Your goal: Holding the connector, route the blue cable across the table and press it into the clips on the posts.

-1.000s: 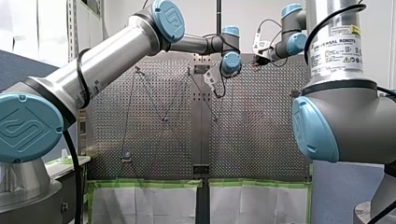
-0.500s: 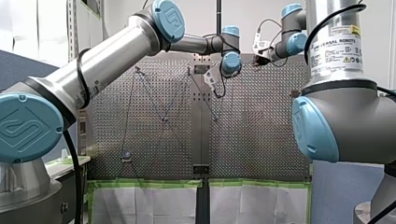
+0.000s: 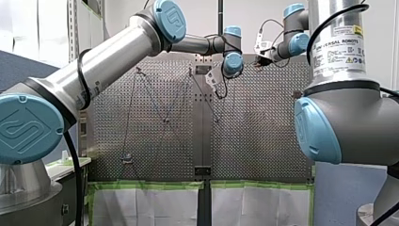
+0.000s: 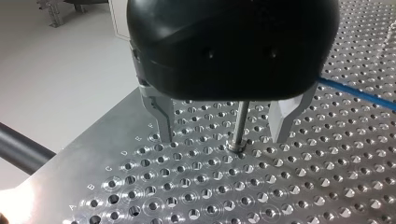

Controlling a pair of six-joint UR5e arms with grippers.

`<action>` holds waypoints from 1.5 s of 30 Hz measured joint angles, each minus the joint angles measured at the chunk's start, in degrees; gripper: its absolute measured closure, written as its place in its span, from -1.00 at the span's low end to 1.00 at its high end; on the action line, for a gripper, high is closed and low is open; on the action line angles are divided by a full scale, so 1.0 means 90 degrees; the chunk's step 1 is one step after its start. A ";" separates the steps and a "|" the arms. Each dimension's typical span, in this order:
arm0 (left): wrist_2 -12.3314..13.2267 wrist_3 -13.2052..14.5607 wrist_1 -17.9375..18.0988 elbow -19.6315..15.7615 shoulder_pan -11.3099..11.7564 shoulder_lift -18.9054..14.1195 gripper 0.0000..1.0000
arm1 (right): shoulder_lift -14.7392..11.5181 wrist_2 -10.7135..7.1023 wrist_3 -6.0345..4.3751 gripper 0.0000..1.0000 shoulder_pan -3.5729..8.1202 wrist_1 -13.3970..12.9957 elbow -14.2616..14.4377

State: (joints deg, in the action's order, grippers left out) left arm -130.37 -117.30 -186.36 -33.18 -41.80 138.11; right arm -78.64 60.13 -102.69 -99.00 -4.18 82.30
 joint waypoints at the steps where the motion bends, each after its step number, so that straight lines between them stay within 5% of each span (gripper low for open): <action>1: 0.0000 0.0000 0.0000 0.0000 0.0000 0.0000 -1.00 | 0.0000 0.0000 0.0001 1.00 0.0000 0.0000 0.0000; 39: -0.0010 0.0000 0.0000 0.0009 0.0009 -0.0069 -1.00 | 0.0000 0.0000 0.0000 1.00 0.0000 0.0000 0.0000; 45: 0.0113 0.0008 -0.0072 -0.0165 -0.0142 -0.0253 -1.00 | -0.0001 0.0001 0.0000 1.00 0.0003 -0.0001 -0.0001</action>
State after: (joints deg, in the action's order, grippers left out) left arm -129.35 -117.23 -187.01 -34.67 -43.08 135.84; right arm -78.65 60.14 -102.69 -98.98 -4.19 82.29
